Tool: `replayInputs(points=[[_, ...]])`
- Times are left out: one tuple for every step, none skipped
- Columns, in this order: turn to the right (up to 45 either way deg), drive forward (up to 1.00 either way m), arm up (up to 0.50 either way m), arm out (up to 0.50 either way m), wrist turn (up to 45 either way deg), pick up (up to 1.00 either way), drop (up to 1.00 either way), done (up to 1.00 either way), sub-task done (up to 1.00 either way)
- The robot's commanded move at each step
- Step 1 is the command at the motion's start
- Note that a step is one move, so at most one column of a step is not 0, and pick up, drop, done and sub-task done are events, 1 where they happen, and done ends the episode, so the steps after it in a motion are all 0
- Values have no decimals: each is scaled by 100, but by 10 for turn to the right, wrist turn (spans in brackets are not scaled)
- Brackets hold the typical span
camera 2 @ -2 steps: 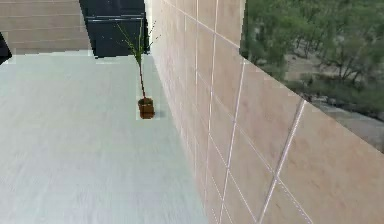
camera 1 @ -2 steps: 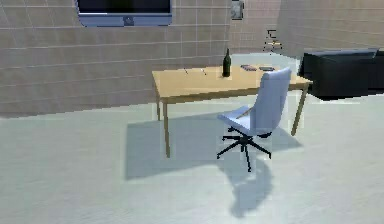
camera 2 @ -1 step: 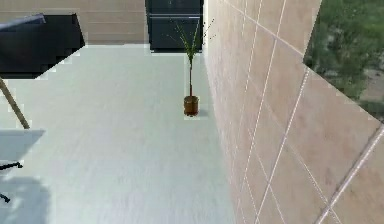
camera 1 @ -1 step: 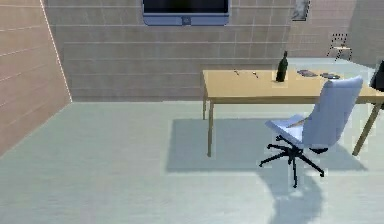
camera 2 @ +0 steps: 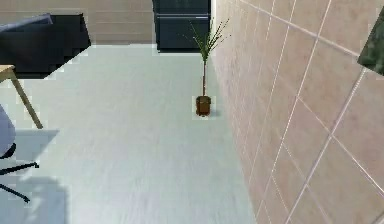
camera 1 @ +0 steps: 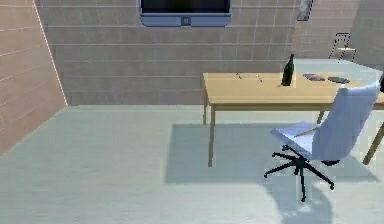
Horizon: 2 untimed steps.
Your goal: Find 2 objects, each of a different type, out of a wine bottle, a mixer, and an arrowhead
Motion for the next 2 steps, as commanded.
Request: replayInputs(points=[[-120,0,0,0,0,0,0,0,0],[0,100,0,0,0,0,0,0,0]])
